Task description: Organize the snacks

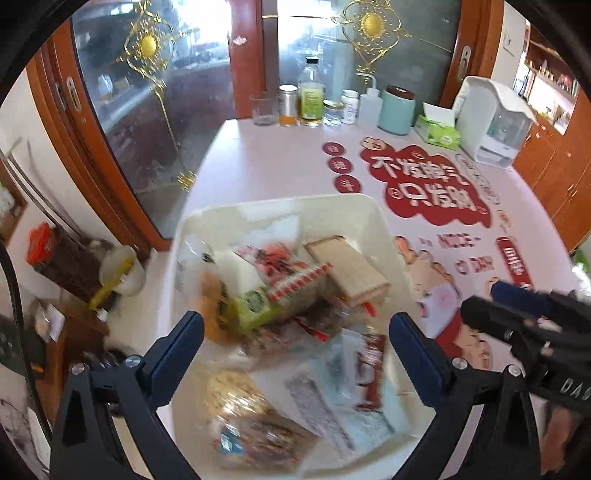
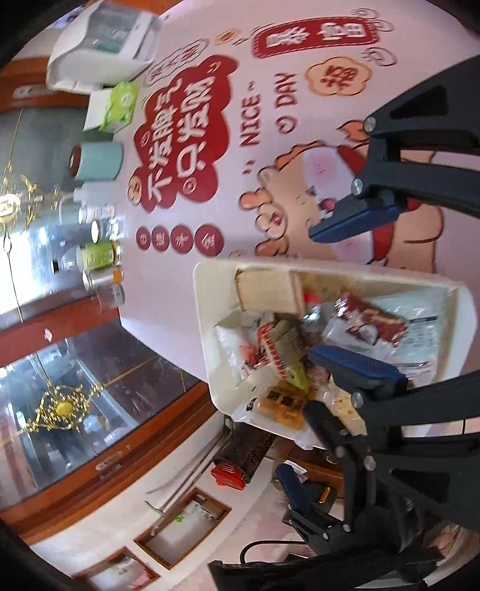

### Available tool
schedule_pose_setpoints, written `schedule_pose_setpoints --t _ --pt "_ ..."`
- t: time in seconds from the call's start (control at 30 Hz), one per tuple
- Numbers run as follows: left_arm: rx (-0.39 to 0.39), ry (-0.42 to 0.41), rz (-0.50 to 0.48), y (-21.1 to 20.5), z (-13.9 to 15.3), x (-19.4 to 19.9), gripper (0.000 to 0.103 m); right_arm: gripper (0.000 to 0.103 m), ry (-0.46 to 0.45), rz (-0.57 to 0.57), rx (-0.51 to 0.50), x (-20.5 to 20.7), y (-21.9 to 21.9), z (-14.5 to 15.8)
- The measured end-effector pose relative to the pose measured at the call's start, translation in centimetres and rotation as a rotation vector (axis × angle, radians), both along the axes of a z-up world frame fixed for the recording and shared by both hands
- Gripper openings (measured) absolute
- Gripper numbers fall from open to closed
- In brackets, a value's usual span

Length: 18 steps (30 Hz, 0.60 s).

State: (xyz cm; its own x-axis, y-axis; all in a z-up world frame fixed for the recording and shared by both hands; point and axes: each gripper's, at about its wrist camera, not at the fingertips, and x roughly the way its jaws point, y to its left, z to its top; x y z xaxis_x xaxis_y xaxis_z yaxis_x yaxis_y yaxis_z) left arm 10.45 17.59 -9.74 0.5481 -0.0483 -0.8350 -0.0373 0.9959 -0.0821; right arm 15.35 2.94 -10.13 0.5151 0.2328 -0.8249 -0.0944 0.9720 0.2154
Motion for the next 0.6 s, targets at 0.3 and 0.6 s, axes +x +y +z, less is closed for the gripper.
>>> schedule_pose_setpoints --t 0.3,0.6 --pt "-0.036 0.003 -0.073 -5.0 3.6 -3.1 0.1 0.058 -0.023 -0.062 0.007 -5.2 -4.3 2.3" --pt "-0.033 -0.007 -0.023 -10.2 6.3 -5.4 0.1 0.059 -0.084 -0.111 -0.049 -8.5 -8.3 6.7"
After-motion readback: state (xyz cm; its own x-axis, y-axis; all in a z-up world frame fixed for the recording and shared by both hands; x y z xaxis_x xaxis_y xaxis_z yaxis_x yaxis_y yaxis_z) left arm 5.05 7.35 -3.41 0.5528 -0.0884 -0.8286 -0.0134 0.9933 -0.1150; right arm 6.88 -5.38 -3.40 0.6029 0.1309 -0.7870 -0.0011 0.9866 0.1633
